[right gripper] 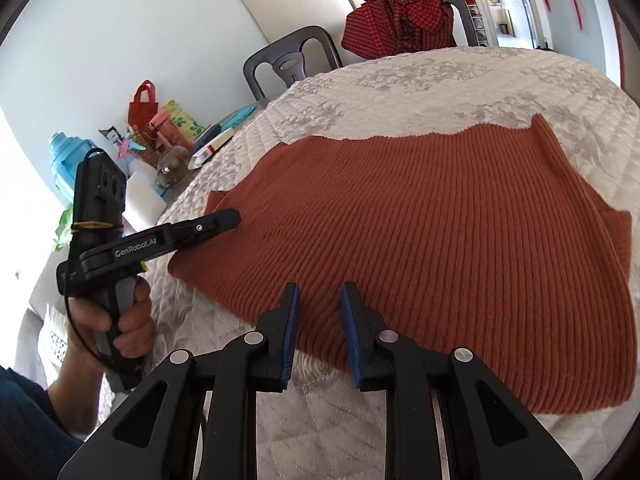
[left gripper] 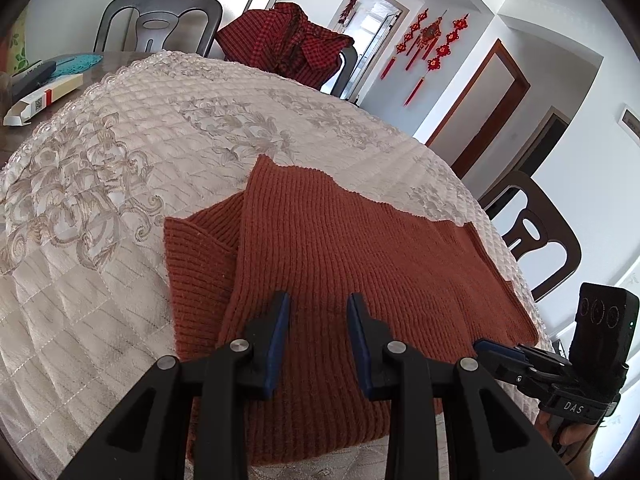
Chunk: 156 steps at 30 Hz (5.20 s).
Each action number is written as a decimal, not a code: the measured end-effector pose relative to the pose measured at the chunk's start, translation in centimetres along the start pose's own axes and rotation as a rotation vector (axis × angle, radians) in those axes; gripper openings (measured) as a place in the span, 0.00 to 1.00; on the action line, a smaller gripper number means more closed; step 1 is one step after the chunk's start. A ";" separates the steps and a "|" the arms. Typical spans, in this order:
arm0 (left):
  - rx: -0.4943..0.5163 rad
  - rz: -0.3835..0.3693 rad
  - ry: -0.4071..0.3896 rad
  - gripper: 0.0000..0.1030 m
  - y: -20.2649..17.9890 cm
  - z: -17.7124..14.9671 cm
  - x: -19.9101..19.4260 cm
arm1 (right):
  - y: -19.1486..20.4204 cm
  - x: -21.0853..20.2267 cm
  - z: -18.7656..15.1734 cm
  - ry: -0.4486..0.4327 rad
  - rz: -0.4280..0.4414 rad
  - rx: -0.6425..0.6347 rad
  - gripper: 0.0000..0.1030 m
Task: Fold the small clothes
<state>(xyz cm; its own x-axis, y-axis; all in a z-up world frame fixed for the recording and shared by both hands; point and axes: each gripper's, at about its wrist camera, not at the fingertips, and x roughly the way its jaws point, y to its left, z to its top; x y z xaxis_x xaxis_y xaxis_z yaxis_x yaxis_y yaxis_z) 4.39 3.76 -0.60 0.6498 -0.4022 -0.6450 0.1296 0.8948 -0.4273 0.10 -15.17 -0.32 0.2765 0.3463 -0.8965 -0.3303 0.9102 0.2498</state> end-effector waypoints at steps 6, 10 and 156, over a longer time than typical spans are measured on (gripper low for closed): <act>0.015 0.058 -0.007 0.31 -0.7 0.0 -0.2 | 0.0 0.1 0.0 -0.008 0.007 0.004 0.21; 0.017 0.092 -0.025 0.32 -1.0 0.4 -1.2 | 0.1 0.2 -0.2 -0.007 0.003 -0.018 0.21; 0.071 -0.241 0.034 0.34 -5.4 1.4 2.7 | -7.5 -1.2 2.0 -0.010 0.284 0.510 0.22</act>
<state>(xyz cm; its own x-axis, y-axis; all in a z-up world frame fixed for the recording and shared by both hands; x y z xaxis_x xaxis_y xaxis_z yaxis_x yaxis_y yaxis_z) 6.49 -1.87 0.85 0.5685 -0.6108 -0.5511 0.3307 0.7831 -0.5267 4.01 -21.97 -0.36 0.2500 0.5926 -0.7658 0.0833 0.7748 0.6267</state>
